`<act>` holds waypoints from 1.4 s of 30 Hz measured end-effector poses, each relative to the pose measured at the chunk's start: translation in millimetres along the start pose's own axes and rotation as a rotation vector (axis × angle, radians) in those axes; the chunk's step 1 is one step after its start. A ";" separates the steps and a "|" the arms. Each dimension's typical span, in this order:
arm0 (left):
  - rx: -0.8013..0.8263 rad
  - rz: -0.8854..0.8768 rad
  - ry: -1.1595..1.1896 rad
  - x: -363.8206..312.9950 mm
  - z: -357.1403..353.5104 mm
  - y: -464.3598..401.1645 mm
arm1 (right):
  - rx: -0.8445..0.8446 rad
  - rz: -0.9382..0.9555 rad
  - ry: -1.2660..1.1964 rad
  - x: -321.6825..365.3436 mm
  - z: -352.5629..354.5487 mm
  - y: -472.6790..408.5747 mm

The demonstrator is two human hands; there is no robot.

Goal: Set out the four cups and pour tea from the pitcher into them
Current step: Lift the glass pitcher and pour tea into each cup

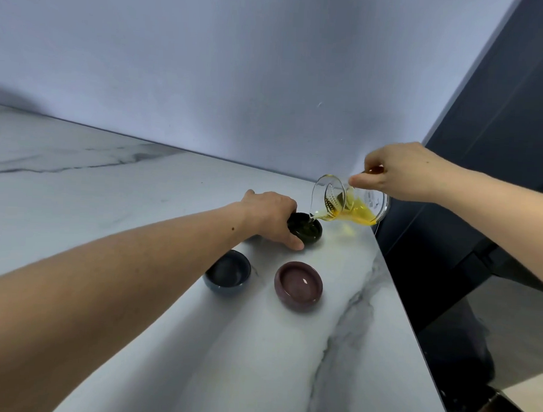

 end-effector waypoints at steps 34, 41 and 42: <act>-0.091 0.062 -0.038 -29.3 -8.8 114.9 | 0.013 -0.009 -0.126 39.3 3.1 107.7; -0.121 0.050 -0.047 -28.7 -9.0 114.5 | 0.013 0.055 -0.006 57.3 1.3 104.2; -0.124 0.049 -0.048 -29.0 -9.1 114.0 | 0.013 0.054 0.003 59.0 1.8 103.8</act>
Point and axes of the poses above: each hand's wrist, its own y-axis away from the middle knuckle, its own z-axis out of the back of the hand, x = y × z, the point moved 6 cm from there along -y, towards the middle knuckle, and after that the axes turned 15 degrees about -y, right-handed, at the moved point
